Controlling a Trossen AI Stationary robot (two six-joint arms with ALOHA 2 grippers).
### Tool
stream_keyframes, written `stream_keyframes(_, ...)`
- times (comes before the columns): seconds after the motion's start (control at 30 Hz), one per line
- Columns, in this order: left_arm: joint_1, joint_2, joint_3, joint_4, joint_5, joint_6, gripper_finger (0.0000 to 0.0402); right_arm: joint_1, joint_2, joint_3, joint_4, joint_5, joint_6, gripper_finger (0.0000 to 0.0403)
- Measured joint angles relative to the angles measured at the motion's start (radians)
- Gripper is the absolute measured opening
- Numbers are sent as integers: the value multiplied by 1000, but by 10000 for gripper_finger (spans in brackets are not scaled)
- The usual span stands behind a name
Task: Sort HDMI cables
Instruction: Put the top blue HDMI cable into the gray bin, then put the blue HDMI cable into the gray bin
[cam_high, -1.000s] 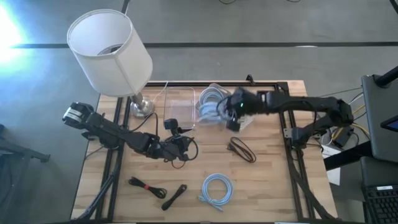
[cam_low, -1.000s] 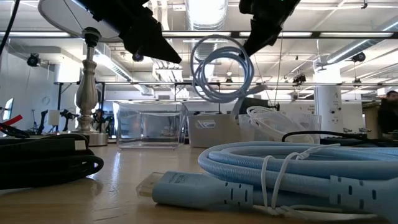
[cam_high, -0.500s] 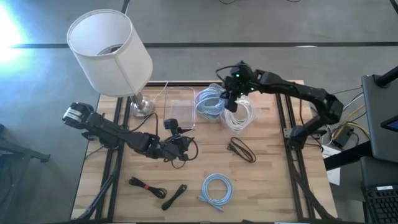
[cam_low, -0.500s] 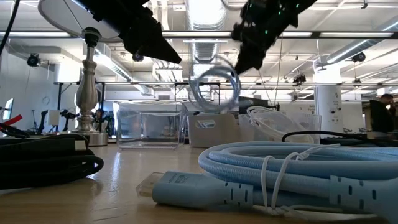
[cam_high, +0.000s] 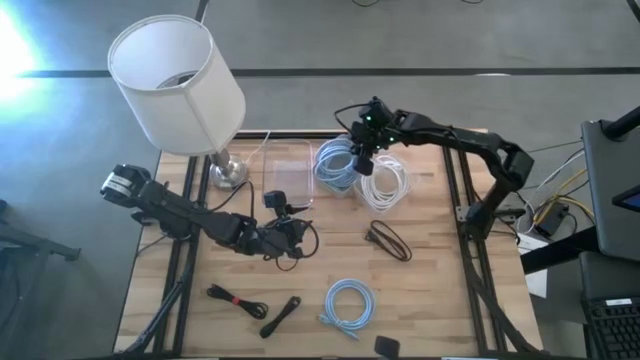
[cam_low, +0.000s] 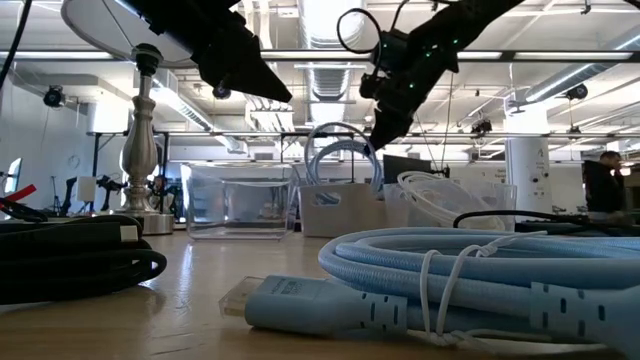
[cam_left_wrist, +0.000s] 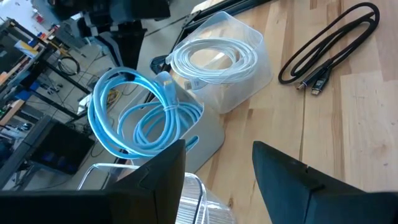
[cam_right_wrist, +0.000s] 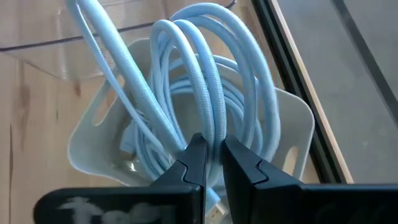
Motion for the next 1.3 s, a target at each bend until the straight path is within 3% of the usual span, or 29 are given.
stream_keyframes(0.2,0,0,0,0,0,-6,190,-2,63,11,3,11,10,32)
stream_keyframes(0.43,0,0,0,-1,0,-7,190,2,93,8,-12,165,21,93)
stream_keyframes(0.67,0,0,0,-2,0,-8,190,10,39,7,-34,164,81,134)
stream_keyframes(1.0,0,0,0,-10,0,-11,190,37,-117,5,-51,163,231,150)
stream_keyframes(1.17,0,0,0,-18,0,-14,191,117,-170,-13,-83,140,290,144)
stream_keyframes(1.3,0,0,0,-18,0,-13,191,224,-178,-26,-126,51,275,136)
